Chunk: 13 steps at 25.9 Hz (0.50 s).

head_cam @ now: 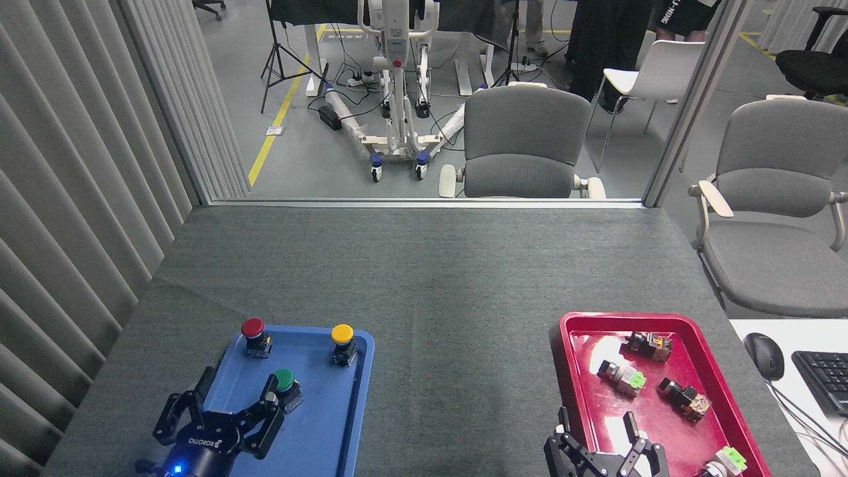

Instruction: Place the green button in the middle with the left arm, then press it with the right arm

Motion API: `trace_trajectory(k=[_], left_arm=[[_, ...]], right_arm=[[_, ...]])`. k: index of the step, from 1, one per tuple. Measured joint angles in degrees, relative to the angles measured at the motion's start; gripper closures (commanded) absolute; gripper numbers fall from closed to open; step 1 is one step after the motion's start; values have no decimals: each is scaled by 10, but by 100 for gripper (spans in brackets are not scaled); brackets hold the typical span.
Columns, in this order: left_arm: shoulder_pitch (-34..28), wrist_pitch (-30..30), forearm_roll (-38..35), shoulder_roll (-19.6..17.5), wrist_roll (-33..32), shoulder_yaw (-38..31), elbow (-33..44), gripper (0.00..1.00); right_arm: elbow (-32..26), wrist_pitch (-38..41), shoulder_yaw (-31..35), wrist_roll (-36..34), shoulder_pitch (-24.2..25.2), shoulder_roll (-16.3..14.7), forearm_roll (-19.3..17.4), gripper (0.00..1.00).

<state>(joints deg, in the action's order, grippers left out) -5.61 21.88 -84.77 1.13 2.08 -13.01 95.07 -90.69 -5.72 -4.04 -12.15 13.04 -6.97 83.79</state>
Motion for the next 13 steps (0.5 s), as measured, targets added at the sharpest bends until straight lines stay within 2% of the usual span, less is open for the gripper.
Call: trace_trajectory(k=[13], left_arm=[[-12, -4, -1, 1, 4, 1, -4, 0]], right_arm=[[1, 0, 0, -2, 0, -1, 1, 1]])
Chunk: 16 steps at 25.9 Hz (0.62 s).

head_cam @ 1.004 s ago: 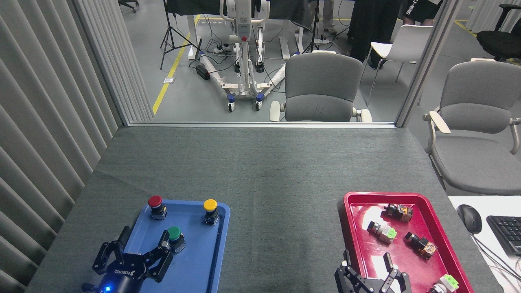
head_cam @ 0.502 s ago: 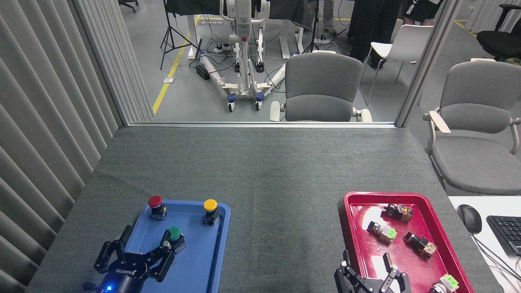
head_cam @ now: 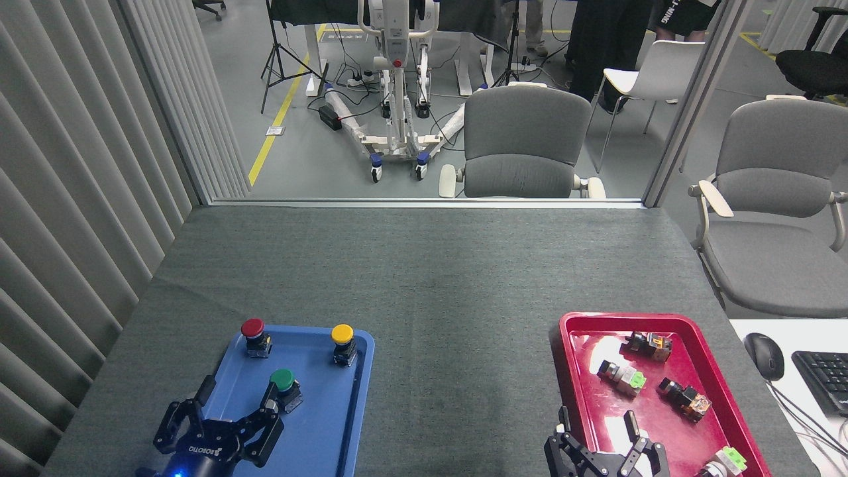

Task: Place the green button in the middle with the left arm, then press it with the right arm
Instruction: 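Move the left gripper over the green button and close on it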

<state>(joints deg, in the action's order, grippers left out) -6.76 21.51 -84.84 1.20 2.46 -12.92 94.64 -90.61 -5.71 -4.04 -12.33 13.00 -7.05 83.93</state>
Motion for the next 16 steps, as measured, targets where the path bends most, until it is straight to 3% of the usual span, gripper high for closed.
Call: trace_trajectory(k=[16], left_arm=[[-1, -6, -1, 5, 10, 0, -31, 0]], right_arm=[[0, 0, 0, -2, 0, -2, 0, 1]])
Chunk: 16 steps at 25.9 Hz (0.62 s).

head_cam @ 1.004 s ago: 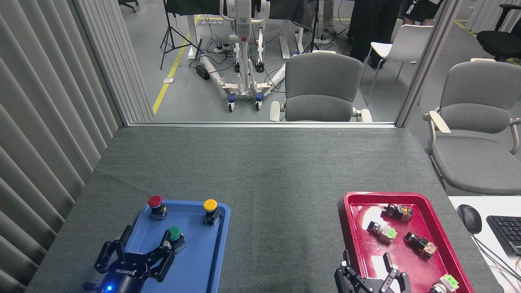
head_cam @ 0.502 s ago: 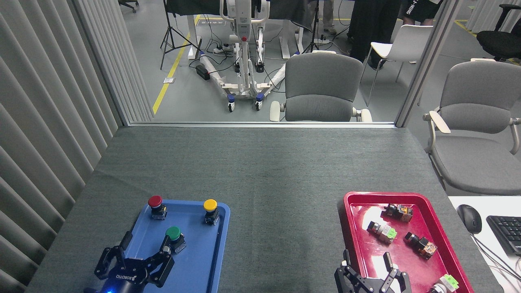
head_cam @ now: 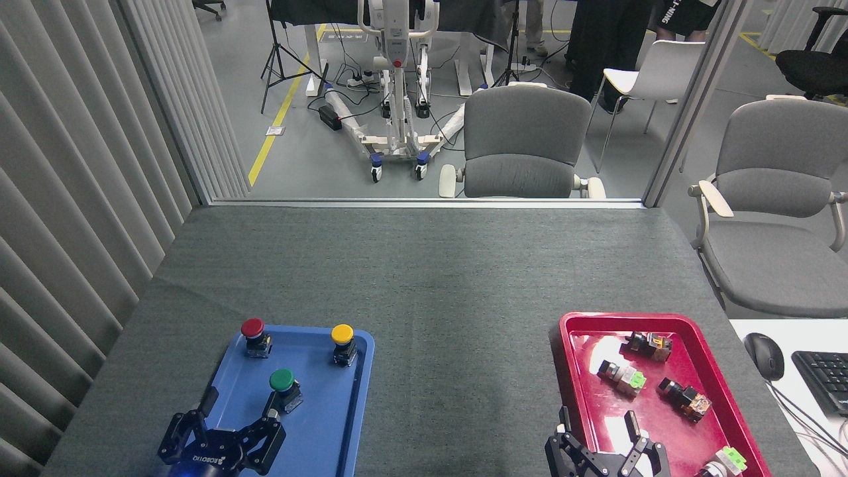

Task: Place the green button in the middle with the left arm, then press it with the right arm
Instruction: 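Move the left gripper over the green button and close on it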

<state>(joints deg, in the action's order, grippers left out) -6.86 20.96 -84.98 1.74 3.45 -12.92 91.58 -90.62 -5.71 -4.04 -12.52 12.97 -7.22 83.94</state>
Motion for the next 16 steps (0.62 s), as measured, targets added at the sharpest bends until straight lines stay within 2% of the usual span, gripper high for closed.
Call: trace_trajectory(k=[11, 16], left_arm=[[40, -3, -10, 0, 13, 0, -125, 0], [65, -33, -51, -3, 25, 5, -171, 0]], right_arm=[[0, 2, 0, 3, 0, 4, 0, 1], [1, 3, 0, 3, -2, 5, 0, 1]])
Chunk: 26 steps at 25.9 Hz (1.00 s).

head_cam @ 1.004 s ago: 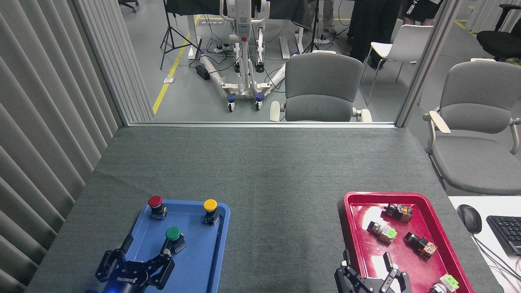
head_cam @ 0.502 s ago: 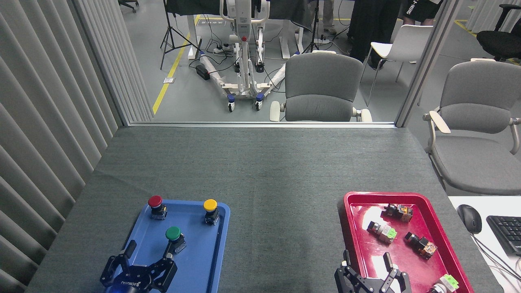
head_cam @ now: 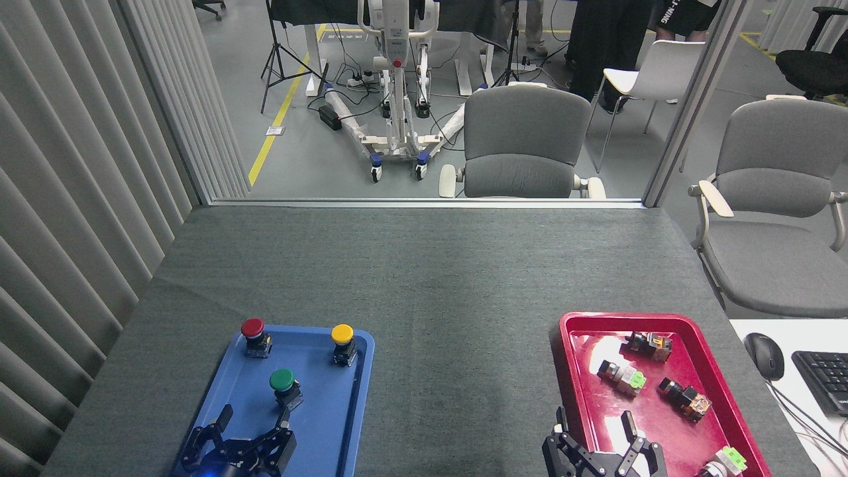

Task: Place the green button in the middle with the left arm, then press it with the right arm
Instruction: 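Move the left gripper over the green button and close on it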

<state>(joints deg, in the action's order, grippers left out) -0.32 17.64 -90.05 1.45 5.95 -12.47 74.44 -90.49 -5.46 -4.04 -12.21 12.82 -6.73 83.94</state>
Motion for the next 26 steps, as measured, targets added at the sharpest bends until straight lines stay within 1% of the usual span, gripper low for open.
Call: trace_trajectory(k=[7, 14, 16, 18, 20, 23, 24, 25, 26], left_arm=[[25, -30, -26, -1, 3, 46, -29, 0], [56, -40, -28, 1, 3, 55, -63, 1], [62, -42, -28, 1, 3, 55, -72, 10], [66, -44, -29, 0, 3, 55, -78, 14], [69, -46, -29, -2, 7, 55, -86, 25], [73, -48, -29, -3, 14, 55, -99, 58], [73, -48, -29, -4, 20, 55, -102, 65], [73, -48, -29, -4, 26, 55, -105, 69], [74, -48, -29, -4, 34, 55, -107, 76]], right_arm=[[1, 0, 0, 0, -1, 4, 0, 1], [2, -1, 0, -4, -2, 5, 0, 1], [2, -1, 0, -6, -2, 5, 0, 1], [3, -2, 0, -6, -2, 6, 0, 1], [3, -2, 0, -8, -3, 6, 0, 1], [4, -2, -1, -6, -3, 6, 0, 1], [4, -2, -1, -4, -3, 6, 0, 1], [4, -3, -1, -3, -3, 6, 0, 1], [4, -4, -1, -3, -3, 6, 0, 1]])
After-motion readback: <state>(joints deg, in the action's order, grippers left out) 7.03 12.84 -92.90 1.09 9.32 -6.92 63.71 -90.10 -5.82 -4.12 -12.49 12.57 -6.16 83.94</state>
